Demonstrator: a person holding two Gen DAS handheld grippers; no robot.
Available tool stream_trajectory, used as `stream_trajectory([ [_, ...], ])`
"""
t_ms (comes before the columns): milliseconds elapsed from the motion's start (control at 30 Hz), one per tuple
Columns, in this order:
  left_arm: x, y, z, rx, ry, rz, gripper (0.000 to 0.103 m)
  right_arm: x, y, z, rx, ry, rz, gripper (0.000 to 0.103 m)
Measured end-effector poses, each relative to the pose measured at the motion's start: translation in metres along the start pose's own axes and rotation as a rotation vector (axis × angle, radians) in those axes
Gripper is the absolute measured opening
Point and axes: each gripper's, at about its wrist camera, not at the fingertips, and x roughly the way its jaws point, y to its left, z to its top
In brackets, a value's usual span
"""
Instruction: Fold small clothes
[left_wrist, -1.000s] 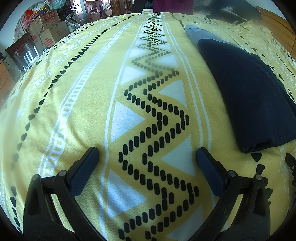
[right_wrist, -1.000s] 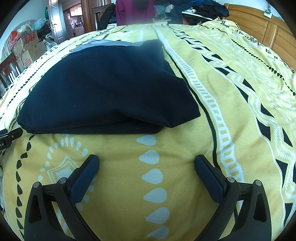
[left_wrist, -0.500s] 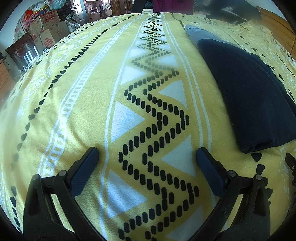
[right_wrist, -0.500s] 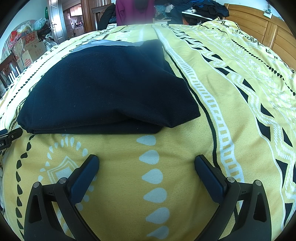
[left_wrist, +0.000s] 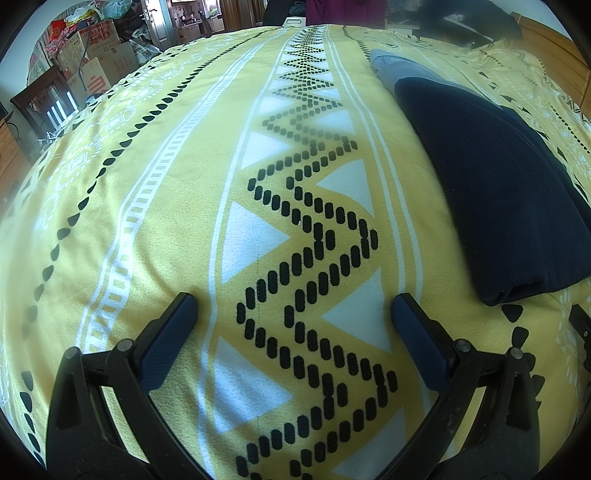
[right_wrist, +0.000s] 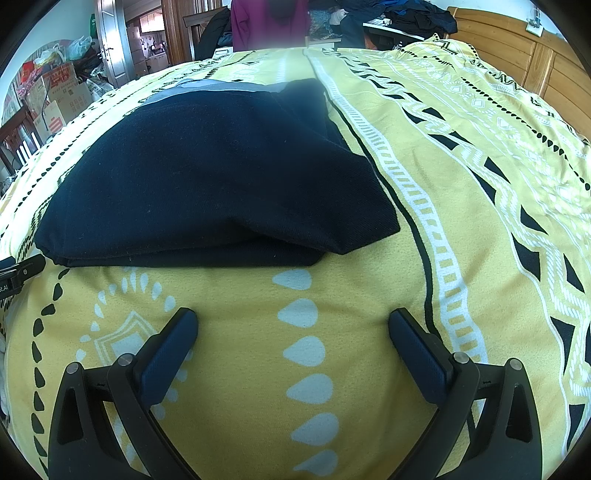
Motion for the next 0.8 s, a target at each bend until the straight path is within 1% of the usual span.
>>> stream_trajectory([
  [800,0.0017,-0.0004,0.0033,0.008,0.003,0.007,0.103,-0.0003,0.0001,-0.0003,0.001,0.000,0.000,0.103],
])
